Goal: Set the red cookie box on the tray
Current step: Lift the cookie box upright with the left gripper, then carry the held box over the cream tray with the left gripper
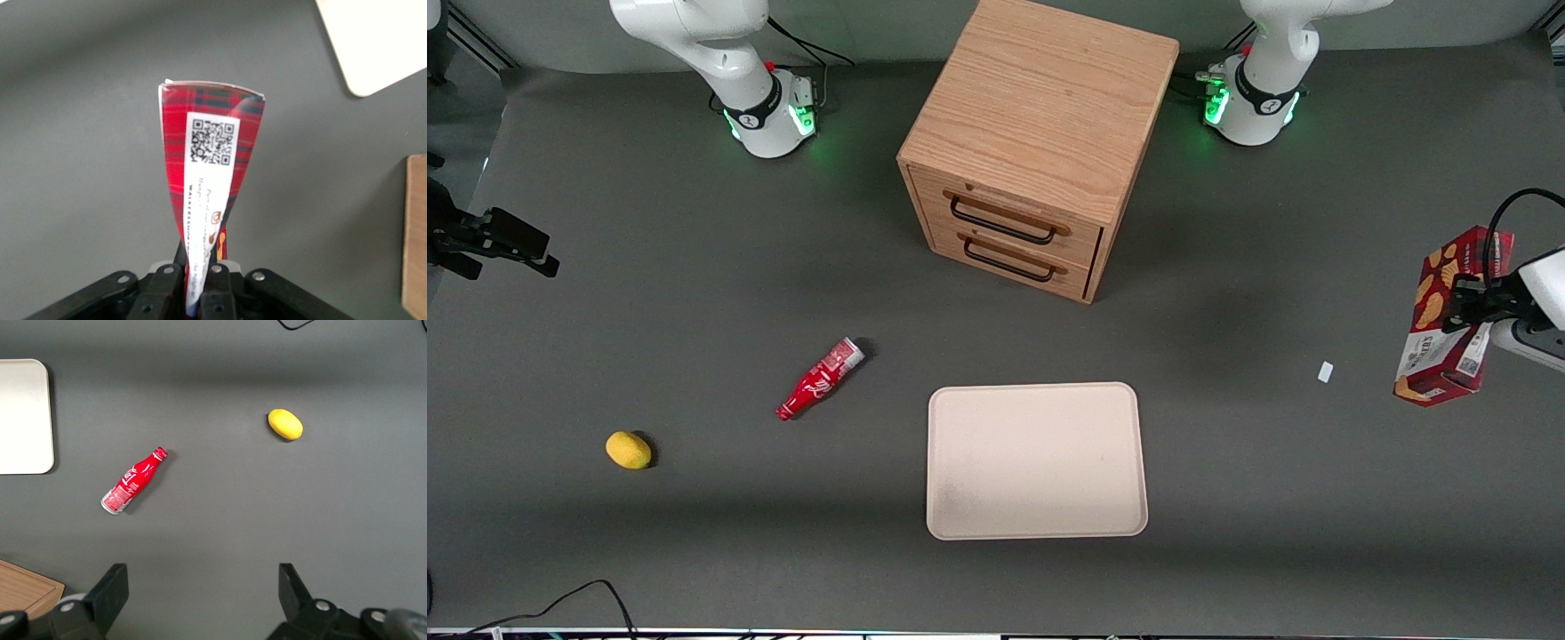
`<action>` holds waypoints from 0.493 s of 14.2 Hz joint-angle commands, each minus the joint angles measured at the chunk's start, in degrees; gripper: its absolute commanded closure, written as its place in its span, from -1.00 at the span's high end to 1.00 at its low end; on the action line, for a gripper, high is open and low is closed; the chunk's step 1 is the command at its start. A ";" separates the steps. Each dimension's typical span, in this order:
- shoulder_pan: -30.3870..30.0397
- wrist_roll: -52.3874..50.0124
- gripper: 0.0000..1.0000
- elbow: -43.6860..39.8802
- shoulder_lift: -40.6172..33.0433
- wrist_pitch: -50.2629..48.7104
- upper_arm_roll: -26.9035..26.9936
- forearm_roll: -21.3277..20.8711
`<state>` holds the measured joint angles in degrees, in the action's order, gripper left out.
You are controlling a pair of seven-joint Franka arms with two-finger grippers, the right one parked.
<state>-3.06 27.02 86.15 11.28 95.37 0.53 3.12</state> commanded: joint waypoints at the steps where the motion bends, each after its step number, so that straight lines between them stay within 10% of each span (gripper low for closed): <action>1: 3.31 -10.19 -1.00 -9.13 4.70 -4.75 -2.27 0.13; 7: 14.46 -37.27 -1.00 -28.36 21.29 -4.41 -7.73 -0.31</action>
<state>6.89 -2.65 70.10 23.30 92.53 -7.77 3.28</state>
